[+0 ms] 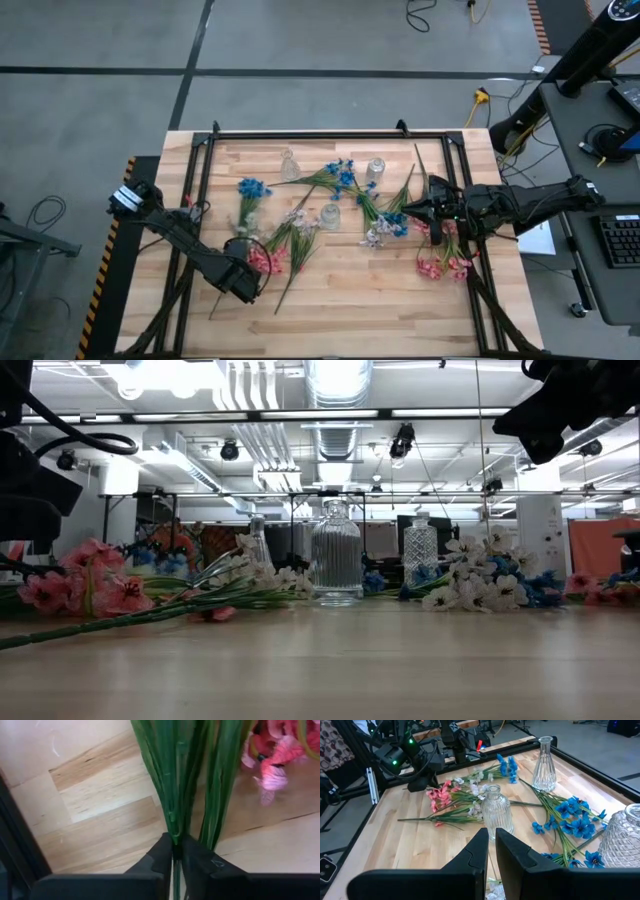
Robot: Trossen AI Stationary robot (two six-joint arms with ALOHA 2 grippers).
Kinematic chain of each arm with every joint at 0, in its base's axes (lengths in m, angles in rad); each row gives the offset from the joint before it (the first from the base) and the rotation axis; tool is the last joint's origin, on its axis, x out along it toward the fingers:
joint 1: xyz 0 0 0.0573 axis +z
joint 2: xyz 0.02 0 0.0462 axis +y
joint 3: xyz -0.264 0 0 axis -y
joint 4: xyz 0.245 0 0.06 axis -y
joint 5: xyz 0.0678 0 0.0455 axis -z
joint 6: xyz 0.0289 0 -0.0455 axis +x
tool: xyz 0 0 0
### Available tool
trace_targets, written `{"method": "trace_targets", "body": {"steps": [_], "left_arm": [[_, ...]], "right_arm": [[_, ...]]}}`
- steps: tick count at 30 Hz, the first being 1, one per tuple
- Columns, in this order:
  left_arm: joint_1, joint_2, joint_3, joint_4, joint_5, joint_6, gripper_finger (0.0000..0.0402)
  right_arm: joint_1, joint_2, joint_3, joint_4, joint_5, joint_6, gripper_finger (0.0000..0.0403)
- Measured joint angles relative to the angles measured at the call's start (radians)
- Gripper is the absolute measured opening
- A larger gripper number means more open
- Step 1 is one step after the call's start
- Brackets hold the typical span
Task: Sort flowers into vase by color
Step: Put the left white flowers into the left transparent vase
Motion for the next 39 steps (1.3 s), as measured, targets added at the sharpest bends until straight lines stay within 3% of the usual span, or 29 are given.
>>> {"method": "trace_targets", "body": {"steps": [9,14,28,34,39], "left_arm": [[-0.003,-0.055,0.001,-0.020,0.001,0.009,0.0001],[-0.003,-0.078,0.054,-0.157,0.001,0.009,0.0000],[-0.011,-0.086,0.411,-0.616,0.001,0.043,0.0000],[-0.025,-0.098,0.514,-0.614,-0.023,0.097,0.0000],[-0.029,-0.097,0.529,-0.614,-0.016,0.101,0.0000]], "right_arm": [[0.000,0.000,0.000,0.000,0.000,0.003,0.0028],[0.000,0.000,0.000,0.000,0.000,0.002,0.0028],[0.000,0.000,0.000,0.000,0.000,0.002,0.0028],[0.000,0.000,0.000,0.000,0.000,0.000,0.0028],[0.000,0.000,0.000,0.000,0.000,-0.003,0.0028]]}}
